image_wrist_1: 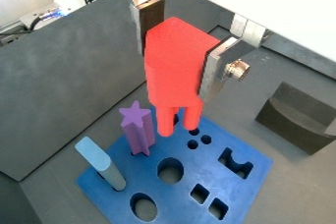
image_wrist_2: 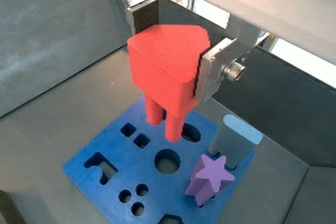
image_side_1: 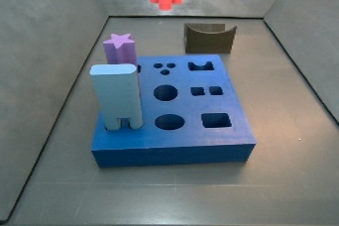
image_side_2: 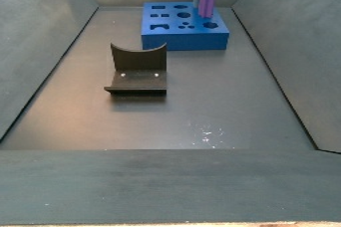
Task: Pick up the 3 prong object. Move up. Move to above the board. Insert the 3 prong object.
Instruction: Insert the 3 prong object.
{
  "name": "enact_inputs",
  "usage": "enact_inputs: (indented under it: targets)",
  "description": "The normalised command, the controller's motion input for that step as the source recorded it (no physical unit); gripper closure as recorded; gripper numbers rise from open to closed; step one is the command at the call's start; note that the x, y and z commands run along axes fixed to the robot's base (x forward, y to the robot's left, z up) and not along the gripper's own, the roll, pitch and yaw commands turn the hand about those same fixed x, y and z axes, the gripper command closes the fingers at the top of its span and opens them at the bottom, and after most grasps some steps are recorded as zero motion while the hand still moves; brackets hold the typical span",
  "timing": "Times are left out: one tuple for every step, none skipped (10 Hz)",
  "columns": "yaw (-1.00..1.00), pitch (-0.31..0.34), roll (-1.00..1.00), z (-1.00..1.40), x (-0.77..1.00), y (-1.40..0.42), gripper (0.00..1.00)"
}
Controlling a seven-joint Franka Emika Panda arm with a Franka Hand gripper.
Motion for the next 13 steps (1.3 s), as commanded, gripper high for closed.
enact_inputs:
  targets:
    - [0.09, 0.000, -0.01, -0.15, 0.02, 0.21, 1.00]
    - [0.06, 0.000, 0.00, -0.21, 0.00, 0.25, 1.00]
    - [0.10, 0.000, -0.03, -0.11, 0.05, 0.29, 1.00]
    - [0.13, 0.000, -0.03, -0.13, 0.04, 0.17, 1.00]
    - [0.19, 0.000, 0.00, -0.21, 0.09, 0.23, 1.00]
    - [0.30, 0.000, 0.00, -0.21, 0.00, 0.12, 1.00]
    - [0.25, 0.000, 0.00, -0.13, 0.00, 0.01, 1.00]
    - [0.24, -0.010, 0.00, -0.32, 0.00, 0.06, 1.00]
    - [0.19, -0.011, 0.00, -0.37, 0.00, 0.00, 1.00]
    - [0.14, 0.000, 0.00, -0.37, 0.00, 0.07, 1.00]
    - [0.07, -0.003, 0.00, -0.34, 0.00, 0.08, 1.00]
    - [-0.03, 0.000, 0.00, -0.17, 0.00, 0.07, 1.00]
    - [-0.01, 0.000, 0.00, -0.28, 0.06, 0.21, 1.00]
